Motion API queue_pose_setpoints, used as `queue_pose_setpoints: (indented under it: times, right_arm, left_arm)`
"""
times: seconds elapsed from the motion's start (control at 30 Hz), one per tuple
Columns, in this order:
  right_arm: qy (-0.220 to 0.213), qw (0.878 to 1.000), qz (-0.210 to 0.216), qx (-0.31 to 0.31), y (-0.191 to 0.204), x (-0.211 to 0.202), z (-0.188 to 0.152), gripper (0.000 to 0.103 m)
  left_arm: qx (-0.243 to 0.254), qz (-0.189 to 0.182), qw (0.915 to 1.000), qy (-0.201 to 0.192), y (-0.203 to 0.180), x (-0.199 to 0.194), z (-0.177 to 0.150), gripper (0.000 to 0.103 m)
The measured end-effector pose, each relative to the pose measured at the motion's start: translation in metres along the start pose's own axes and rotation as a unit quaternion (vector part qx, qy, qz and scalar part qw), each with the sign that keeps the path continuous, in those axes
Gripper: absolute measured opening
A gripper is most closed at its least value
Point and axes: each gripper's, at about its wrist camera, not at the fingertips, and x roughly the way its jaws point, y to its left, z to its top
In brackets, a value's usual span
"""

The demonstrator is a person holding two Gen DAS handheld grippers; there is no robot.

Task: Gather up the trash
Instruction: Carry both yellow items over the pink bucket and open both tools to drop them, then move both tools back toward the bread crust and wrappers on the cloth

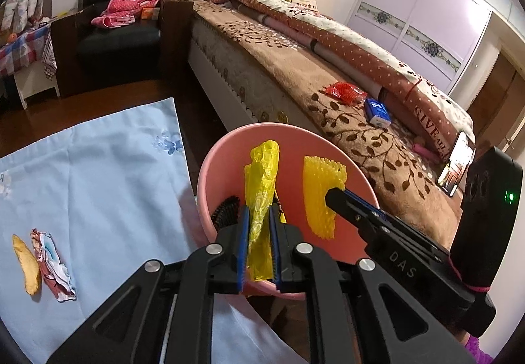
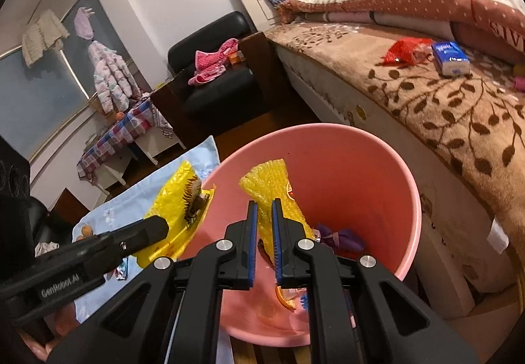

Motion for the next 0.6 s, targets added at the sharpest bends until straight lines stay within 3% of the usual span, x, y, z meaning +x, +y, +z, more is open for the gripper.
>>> queue_pose_setpoints:
  times: [0.03,0.1,0.17,0.3,0.6]
  right_arm:
    - [-0.002,1.000,-0.004,0.002,-0.001,0.000,0.000,0.010]
    - [-0.001,1.000,-0.012,0.009,-0.004,0.000,0.000,0.026]
    - [0.000,1.000,-0.009,0.021,-0.008,-0.001,0.001,0.032]
    - [0.003,1.000,-0.006,0.013,-0.002,-0.004,0.001,0.033]
    - [-0.011,1.000,0.006,-0.011,0.035,-0.025,-0.007,0.033]
  left_arm:
    - [0.000,0.001,1.0000,-0.001,0.001,-0.002,0.000,0.025]
    - [-0.001,0.004,0.9999,-0.010,0.001,-0.007,-0.001,0.034]
    - [0.012,0.008,0.9995,-0.029,-0.001,-0.018,-0.003,0.036]
    - [0.038,0.026,0.9973,-0.056,-0.005,-0.037,-0.005,0.041]
    - [0.028,0.040,0.9946,-0.092,0.012,-0.095,-0.019,0.041]
